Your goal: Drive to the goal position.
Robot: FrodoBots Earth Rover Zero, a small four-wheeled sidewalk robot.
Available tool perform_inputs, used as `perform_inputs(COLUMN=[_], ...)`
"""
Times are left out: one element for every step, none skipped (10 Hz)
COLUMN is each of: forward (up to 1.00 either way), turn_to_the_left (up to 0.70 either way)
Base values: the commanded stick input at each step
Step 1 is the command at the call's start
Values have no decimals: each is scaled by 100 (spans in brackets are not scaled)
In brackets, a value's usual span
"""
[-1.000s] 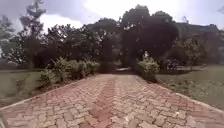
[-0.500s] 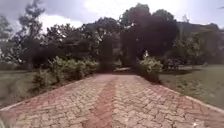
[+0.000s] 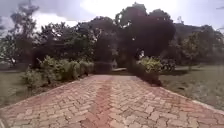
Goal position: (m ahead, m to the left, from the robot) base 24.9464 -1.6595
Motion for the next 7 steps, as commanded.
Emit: perform_inputs(forward=[70, 70, 70, 70, 70, 70, 70], turn_to_the_left=[0, 0, -10, -28, -24, -5, 0])
